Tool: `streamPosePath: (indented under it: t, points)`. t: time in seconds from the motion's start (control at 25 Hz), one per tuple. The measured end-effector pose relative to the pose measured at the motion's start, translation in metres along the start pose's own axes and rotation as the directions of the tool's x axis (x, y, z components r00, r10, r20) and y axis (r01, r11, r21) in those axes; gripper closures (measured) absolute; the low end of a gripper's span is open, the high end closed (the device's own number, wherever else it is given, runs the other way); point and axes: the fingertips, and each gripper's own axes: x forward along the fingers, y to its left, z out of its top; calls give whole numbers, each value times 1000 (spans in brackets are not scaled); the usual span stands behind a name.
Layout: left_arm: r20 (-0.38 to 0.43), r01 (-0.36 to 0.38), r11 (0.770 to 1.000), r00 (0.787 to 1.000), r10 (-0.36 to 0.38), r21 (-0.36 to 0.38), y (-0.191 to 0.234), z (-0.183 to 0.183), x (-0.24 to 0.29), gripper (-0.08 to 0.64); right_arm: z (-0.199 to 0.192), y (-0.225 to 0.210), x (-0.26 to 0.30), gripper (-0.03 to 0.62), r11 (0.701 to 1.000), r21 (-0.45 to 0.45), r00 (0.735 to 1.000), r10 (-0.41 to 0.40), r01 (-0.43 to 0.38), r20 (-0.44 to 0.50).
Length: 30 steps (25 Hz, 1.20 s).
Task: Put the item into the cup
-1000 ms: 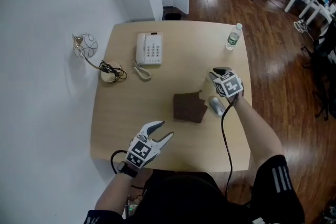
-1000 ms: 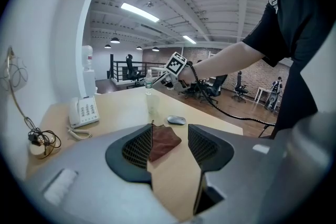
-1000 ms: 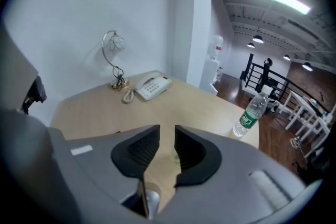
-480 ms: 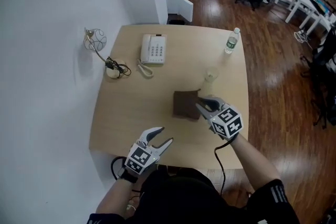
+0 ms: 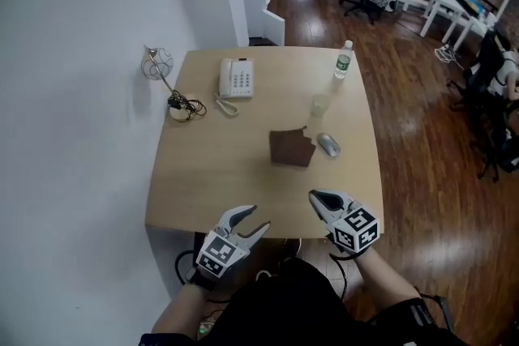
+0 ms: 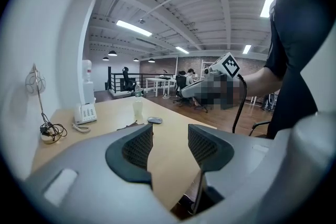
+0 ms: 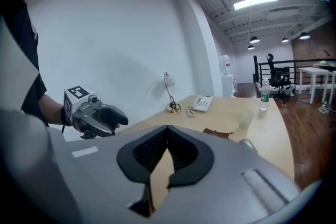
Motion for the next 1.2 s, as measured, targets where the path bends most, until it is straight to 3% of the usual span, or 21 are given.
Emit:
streamPosePath:
  t: [0.24, 0.48, 0.68, 1.2]
  points:
    - [31, 55, 998, 998, -56, 32, -64, -19, -62, 354, -18, 94, -55, 584, 999, -5, 997, -46, 46, 64]
    - [45, 100, 995, 994, -101, 31, -117, -35, -112, 354, -41, 167, -103, 584, 998, -8, 996, -65, 66, 57]
    - [60, 98, 994, 993, -100, 40, -134, -43, -128, 354, -60, 190, -124, 584, 996, -3, 995, -88, 89, 47]
    - [62, 89, 995, 994, -92, 45, -171, -41, -133, 354, -76, 212, -157, 584, 998, -27, 997, -58, 59, 43]
